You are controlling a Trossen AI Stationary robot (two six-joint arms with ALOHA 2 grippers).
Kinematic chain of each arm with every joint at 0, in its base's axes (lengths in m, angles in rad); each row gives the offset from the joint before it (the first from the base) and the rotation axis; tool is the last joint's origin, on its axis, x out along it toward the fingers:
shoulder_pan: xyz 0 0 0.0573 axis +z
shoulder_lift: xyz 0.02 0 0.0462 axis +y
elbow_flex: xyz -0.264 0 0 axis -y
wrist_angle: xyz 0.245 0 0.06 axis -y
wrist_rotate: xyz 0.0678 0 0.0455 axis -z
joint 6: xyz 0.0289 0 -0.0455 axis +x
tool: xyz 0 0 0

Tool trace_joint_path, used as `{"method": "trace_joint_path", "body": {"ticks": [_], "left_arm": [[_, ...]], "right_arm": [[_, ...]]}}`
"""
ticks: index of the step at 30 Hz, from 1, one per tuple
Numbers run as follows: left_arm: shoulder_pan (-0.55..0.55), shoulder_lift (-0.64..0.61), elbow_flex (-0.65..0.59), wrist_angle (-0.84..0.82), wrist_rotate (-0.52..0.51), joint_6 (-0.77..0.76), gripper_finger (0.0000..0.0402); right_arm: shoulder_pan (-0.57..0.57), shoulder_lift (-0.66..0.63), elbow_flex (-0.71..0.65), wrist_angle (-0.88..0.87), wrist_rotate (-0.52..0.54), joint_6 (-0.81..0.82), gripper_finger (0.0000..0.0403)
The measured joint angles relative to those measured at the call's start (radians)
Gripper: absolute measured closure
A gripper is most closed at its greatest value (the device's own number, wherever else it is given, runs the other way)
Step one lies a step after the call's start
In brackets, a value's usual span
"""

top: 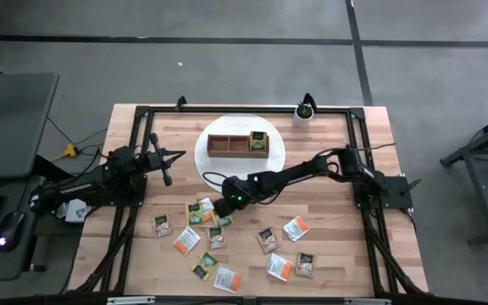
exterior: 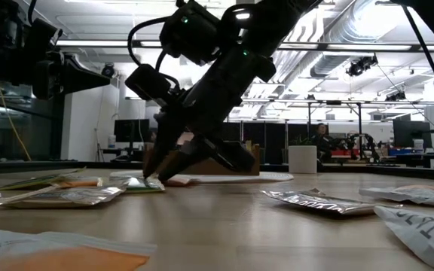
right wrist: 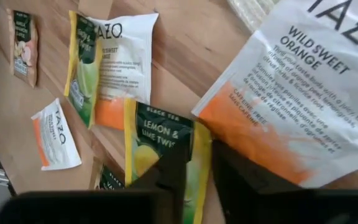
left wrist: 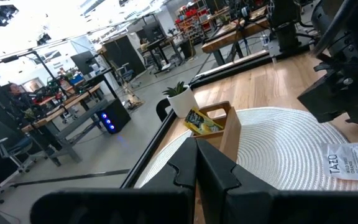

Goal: Pick & Place Tea
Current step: Put the green tea bag into the right section of the wooden organizer

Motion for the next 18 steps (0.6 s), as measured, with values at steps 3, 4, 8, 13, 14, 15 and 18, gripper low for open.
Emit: {"method": "trace_joint_path", "body": {"ticks": [3, 4, 8, 13, 14, 15, 18], "left_arm": [[0.000, 0.000, 0.000, 0.000, 0.000, 0.000, 0.0401], [0.000, 0.000, 0.000, 0.000, 0.000, 0.000, 0.0401], [0.000, 0.000, 0.000, 0.000, 0.000, 0.000, 0.0401], [0.000, 0.000, 0.000, 0.000, 0.000, 0.000, 0.0401], [0.000, 0.000, 0.000, 0.000, 0.000, 0.000, 0.0401], [0.000, 0.000, 0.000, 0.000, 0.000, 0.000, 0.0401], [0.000, 0.000, 0.000, 0.000, 0.000, 0.000, 0.0401]], "right_arm": [[-0.001, 0.000, 0.000, 0.001, 0.000, -0.014, 0.0389], [0.000, 0.000, 0.000, 0.001, -0.001, -0.020, 0.0395], [0.000, 0.000, 0.000, -0.002, -0.005, -0.025, 0.0395], [0.000, -0.004, 0.000, -0.003, -0.006, -0.033, 0.0401], [0.000, -0.007, 0.000, -0.002, -0.005, -0.040, 0.0401], [0.000, -0.011, 0.000, -0.002, -0.004, -0.048, 0.0401], [0.000, -0.029, 0.000, -0.003, -0.003, -0.056, 0.0402]]}}
